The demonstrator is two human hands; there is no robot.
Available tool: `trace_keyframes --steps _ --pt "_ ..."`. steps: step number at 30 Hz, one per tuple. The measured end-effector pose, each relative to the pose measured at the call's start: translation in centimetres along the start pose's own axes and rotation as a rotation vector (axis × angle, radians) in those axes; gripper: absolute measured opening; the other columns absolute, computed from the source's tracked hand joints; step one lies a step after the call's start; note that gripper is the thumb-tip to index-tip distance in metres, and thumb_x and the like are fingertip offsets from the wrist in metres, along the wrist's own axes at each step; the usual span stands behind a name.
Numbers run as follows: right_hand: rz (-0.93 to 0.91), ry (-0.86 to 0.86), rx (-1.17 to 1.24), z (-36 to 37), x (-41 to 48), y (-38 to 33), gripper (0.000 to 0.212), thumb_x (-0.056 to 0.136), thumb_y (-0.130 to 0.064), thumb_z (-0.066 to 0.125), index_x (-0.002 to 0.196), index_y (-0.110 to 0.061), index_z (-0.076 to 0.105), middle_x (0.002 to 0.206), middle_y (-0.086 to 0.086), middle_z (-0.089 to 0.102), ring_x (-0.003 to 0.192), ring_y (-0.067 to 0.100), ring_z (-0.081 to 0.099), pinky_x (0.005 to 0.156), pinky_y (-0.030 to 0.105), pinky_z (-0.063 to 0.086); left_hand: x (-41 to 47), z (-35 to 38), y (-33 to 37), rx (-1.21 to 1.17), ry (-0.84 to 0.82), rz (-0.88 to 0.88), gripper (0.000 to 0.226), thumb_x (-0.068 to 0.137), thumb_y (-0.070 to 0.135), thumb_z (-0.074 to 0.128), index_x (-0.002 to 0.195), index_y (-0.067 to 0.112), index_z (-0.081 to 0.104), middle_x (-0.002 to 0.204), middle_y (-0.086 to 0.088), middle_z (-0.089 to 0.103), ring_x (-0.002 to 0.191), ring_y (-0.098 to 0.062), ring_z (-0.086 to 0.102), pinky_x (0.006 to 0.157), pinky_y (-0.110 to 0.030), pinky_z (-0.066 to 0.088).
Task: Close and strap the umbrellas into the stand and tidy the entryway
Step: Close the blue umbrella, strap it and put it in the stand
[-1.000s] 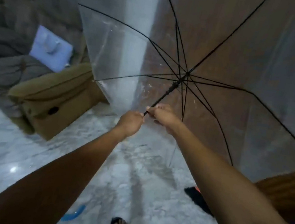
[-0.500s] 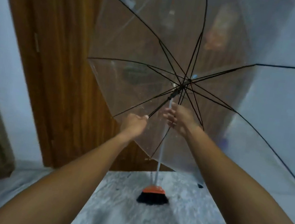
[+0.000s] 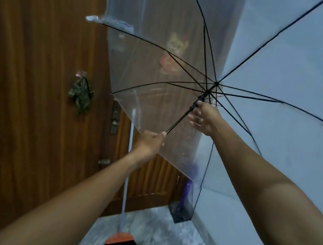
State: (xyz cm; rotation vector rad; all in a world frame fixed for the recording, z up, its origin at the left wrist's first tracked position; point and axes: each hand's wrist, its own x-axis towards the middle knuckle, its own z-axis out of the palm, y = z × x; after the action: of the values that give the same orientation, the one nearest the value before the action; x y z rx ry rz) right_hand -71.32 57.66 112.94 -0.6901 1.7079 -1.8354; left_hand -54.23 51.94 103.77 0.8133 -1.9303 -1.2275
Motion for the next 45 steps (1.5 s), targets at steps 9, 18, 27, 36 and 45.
trace_keyframes --steps 9,18,27,36,45 --pt "-0.101 0.010 0.027 -8.1 6.5 -7.0 0.032 0.106 -0.040 0.040 0.100 -0.016 0.060 0.082 0.002 0.051 0.067 0.015 0.047 0.064 0.030 0.048 4.8 8.4 6.1 -0.169 -0.103 0.171 0.040 0.106 0.027 0.042 0.088 0.004 0.069 0.051 0.006 0.044 0.045 -0.008 0.041 0.050 -0.024 0.037" --pt "-0.183 -0.026 0.069 -12.1 9.8 -12.2 0.032 0.106 -0.037 0.041 0.088 -0.017 0.059 0.076 0.000 0.058 0.070 0.016 0.056 0.068 0.030 0.048 7.0 11.2 8.8 -0.023 -0.284 0.262 0.053 0.108 0.040 0.033 0.066 0.012 0.052 0.056 -0.005 0.044 0.047 -0.015 0.041 0.046 -0.023 0.036" --pt "-0.243 0.050 0.286 -12.2 11.4 -13.5 0.028 0.104 -0.015 0.034 0.077 -0.015 0.041 0.060 0.002 0.037 0.052 0.017 0.038 0.060 0.031 0.048 10.0 12.9 10.5 -0.019 -0.198 0.391 0.053 0.107 0.040 0.032 0.060 0.016 0.036 0.055 -0.005 0.028 0.049 -0.017 0.028 0.056 -0.033 0.028" --pt "-0.236 -0.026 0.469 -9.2 11.9 -11.3 0.033 0.108 -0.016 0.029 0.076 -0.014 0.040 0.061 0.003 0.041 0.051 0.020 0.058 0.058 0.037 0.059 12.0 12.5 10.0 -0.090 -0.234 0.392 0.053 0.107 0.042 0.032 0.062 0.013 0.035 0.053 0.001 0.023 0.046 -0.016 0.022 0.053 -0.031 0.023" --pt "-0.128 -0.229 0.681 -7.5 13.2 -7.8 0.043 0.110 -0.038 0.027 0.073 -0.018 0.033 0.043 -0.006 0.022 0.030 0.006 0.017 0.027 0.017 0.013 14.3 12.8 10.3 -0.094 -0.236 0.327 0.052 0.106 0.042 0.035 0.059 0.019 0.036 0.049 0.003 0.028 0.042 -0.013 0.026 0.051 -0.029 0.026"
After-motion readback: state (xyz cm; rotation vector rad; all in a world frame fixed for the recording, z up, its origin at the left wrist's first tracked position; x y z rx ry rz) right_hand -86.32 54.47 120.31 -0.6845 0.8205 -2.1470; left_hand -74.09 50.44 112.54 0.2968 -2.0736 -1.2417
